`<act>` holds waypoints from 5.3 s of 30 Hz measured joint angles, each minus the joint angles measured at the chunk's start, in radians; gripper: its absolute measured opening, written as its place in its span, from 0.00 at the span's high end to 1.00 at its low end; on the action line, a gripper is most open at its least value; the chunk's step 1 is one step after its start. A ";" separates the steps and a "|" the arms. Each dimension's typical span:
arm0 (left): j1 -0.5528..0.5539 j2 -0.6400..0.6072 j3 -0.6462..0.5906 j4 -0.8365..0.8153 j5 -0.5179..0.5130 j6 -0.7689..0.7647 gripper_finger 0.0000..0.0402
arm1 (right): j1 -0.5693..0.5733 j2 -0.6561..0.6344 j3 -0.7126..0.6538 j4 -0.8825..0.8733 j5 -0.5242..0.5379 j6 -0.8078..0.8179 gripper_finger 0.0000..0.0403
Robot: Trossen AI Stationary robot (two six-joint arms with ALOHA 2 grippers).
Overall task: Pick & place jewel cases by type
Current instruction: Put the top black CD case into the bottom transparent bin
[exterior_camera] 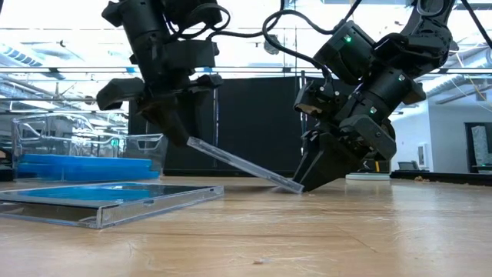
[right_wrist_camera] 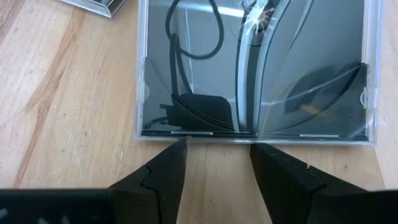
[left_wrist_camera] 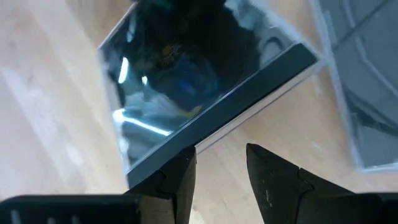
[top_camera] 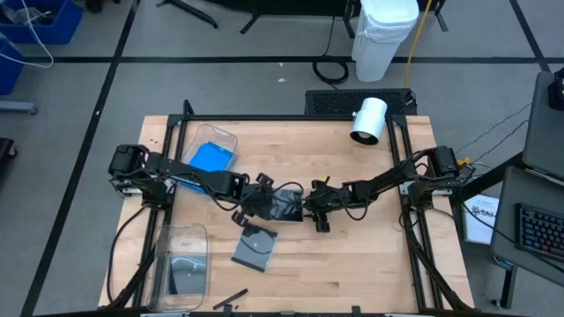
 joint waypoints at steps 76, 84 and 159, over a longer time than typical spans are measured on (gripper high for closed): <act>0.020 0.000 0.245 -0.424 -0.227 -0.431 0.62 | -0.026 0.007 -0.009 0.102 0.054 -0.013 0.48; 0.056 0.000 0.117 -0.530 -0.183 -0.611 0.62 | -0.026 0.006 -0.010 0.110 0.053 -0.011 0.48; -0.016 0.044 -0.174 0.217 -0.053 -0.365 0.51 | -0.026 0.003 -0.015 0.098 0.053 0.022 0.47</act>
